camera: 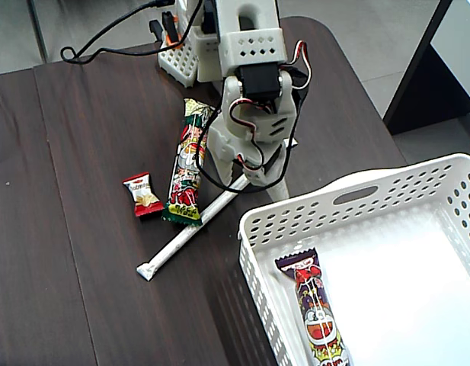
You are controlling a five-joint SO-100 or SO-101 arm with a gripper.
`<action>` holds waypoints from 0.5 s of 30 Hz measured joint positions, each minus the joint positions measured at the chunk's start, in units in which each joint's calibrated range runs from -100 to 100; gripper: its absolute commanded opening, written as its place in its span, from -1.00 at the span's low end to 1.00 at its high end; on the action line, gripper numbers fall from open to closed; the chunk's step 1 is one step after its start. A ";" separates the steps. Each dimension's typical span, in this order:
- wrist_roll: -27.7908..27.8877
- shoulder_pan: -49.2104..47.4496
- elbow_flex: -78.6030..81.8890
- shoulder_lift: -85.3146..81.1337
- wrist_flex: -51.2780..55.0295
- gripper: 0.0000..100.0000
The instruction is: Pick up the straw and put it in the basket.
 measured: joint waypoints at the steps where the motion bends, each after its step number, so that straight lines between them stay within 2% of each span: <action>1: 0.00 0.00 0.00 0.00 -0.17 -0.29; 15: 0.00 2.85 4.23 0.00 -3.20 -0.31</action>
